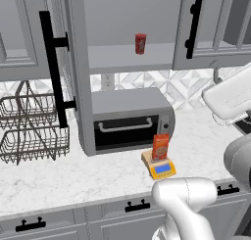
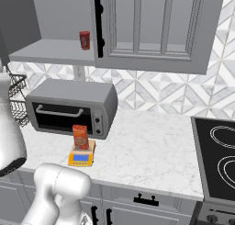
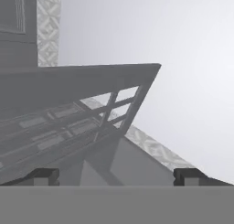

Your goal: Pick the boxed food and place it on the digital scale for weighing, and close the cabinet.

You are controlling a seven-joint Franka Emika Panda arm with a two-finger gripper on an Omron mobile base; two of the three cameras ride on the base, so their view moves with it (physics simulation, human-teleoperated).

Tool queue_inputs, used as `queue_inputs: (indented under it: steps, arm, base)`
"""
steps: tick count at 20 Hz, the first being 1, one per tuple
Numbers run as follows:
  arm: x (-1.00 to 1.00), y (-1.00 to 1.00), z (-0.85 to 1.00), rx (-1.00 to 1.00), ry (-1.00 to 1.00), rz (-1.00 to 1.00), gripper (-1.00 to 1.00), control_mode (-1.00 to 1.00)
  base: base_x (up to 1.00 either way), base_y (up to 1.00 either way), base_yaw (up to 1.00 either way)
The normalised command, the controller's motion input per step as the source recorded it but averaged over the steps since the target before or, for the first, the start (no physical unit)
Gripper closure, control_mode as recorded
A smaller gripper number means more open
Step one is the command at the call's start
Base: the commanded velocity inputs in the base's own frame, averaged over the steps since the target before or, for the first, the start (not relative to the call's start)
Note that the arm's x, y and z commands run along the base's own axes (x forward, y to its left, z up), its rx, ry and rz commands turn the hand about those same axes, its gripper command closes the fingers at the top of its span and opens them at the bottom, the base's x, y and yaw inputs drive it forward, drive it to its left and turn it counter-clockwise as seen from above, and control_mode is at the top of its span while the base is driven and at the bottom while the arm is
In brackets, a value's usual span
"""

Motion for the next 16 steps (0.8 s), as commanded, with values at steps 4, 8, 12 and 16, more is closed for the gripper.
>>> queue_inputs:
  steps: [4, 8, 12, 16]
  arm:
    - [-1.00, 1.00, -0.60, 0.09, -0.04, -0.16, -1.00, -1.00]
    - [-1.00, 1.00, -0.97, 0.07, -0.10, -0.20, -1.00, -1.00]
    - [-1.00, 1.00, -1.00, 0.13, -0.23, -0.18, -1.00, -1.00]
    - [-1.00, 1.00, -1.00, 0.15, -0.24, -0.17, -1.00, -1.00]
  base:
    - [0.00, 0.00, 0.00]
    - [0.00, 0.00, 0.00]
    - [0.00, 0.00, 0.00]
    - [0.00, 0.00, 0.00]
